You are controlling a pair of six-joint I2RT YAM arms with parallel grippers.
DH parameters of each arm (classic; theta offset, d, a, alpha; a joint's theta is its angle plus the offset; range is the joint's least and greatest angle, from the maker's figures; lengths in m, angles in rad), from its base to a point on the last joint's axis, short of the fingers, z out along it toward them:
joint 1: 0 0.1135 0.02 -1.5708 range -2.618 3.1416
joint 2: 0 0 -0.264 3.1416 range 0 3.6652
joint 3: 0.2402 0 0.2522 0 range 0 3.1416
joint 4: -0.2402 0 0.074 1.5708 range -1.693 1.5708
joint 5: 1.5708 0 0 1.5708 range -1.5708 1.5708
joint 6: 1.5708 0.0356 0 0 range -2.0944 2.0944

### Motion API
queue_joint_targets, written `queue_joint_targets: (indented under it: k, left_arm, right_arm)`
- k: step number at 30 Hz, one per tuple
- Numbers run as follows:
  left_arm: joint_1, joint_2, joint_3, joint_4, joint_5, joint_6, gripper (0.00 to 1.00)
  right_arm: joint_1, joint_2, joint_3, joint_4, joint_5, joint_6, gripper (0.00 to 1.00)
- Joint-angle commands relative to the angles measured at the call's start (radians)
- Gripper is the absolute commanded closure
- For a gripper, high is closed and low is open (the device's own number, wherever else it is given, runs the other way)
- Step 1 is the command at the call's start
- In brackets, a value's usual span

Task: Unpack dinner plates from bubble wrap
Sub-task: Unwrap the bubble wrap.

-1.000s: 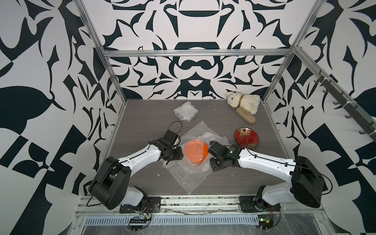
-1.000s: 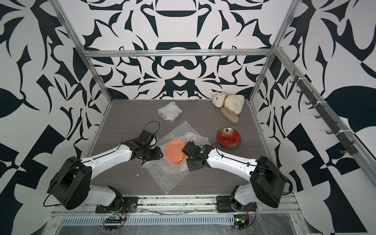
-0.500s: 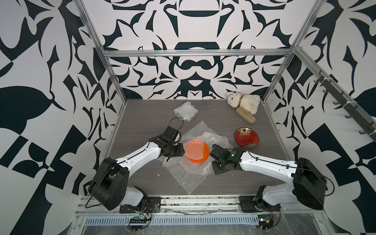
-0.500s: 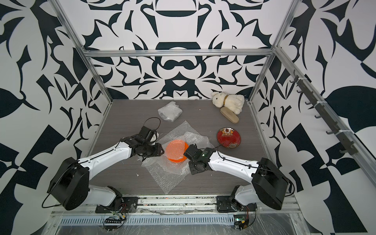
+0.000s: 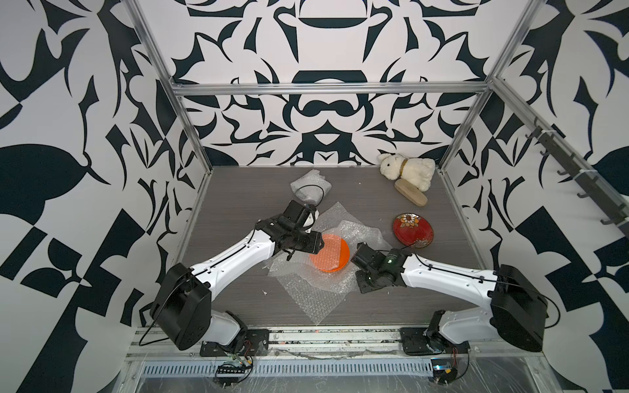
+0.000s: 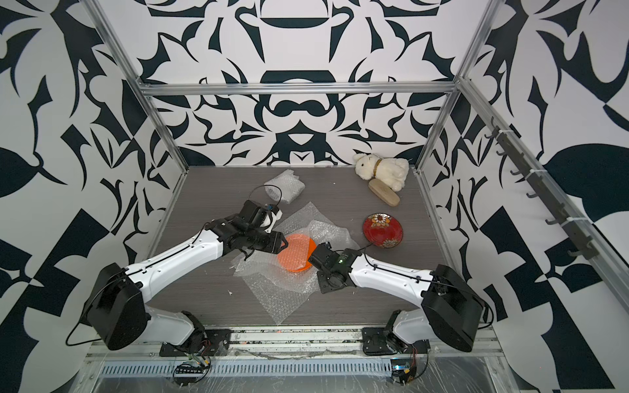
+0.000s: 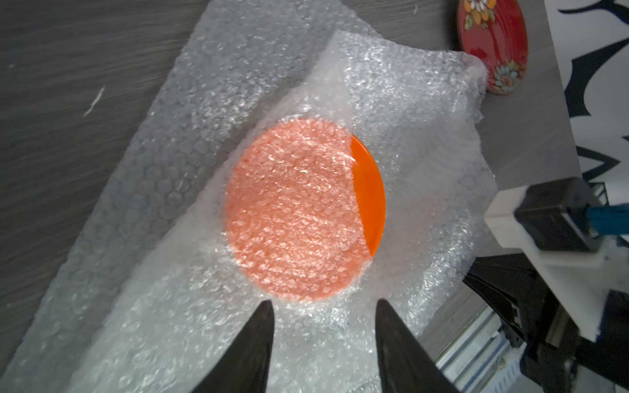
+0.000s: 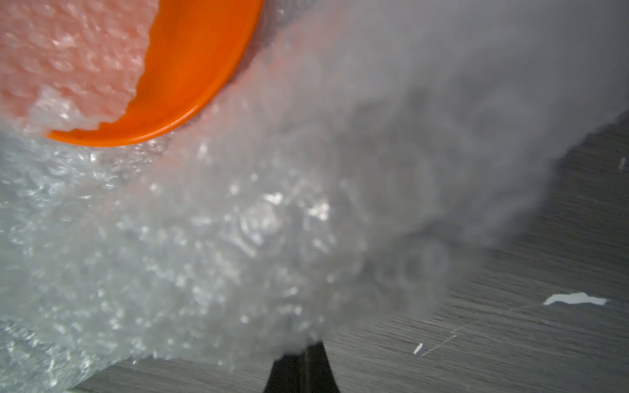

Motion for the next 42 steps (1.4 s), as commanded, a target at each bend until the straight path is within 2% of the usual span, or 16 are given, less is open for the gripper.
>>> queue_joint_targets:
  k: [1, 5, 9, 14, 22, 35, 42]
  left_arm:
    - [-0.027, 0.054, 0.030, -0.046, 0.044, 0.097, 0.49]
    - [-0.057, 0.101, 0.045, -0.039, 0.091, 0.150, 0.50]
    - [-0.100, 0.122, 0.035, -0.009, 0.111, 0.231, 0.45]
    - [-0.109, 0.144, 0.013, 0.054, 0.158, 0.275, 0.46]
    - [-0.118, 0.239, 0.031, 0.054, 0.144, 0.291, 0.57]
    - [-0.126, 0.297, 0.058, 0.045, 0.119, 0.294, 0.57]
    - [-0.132, 0.336, 0.072, 0.039, 0.120, 0.296, 0.62]
  right_arm:
    - [0.005, 0.006, -0.007, 0.002, 0.022, 0.014, 1.00]
    - [0.005, 0.003, -0.012, 0.006, 0.024, 0.018, 1.00]
    - [0.006, 0.009, -0.013, 0.011, 0.023, 0.020, 1.00]
    - [0.006, 0.011, -0.013, 0.012, 0.023, 0.022, 1.00]
    - [0.006, 0.007, -0.018, 0.012, 0.023, 0.026, 1.00]
    - [0.005, 0.008, -0.021, 0.014, 0.022, 0.025, 1.00]
    - [0.006, 0.009, -0.026, 0.020, 0.022, 0.026, 1.00]
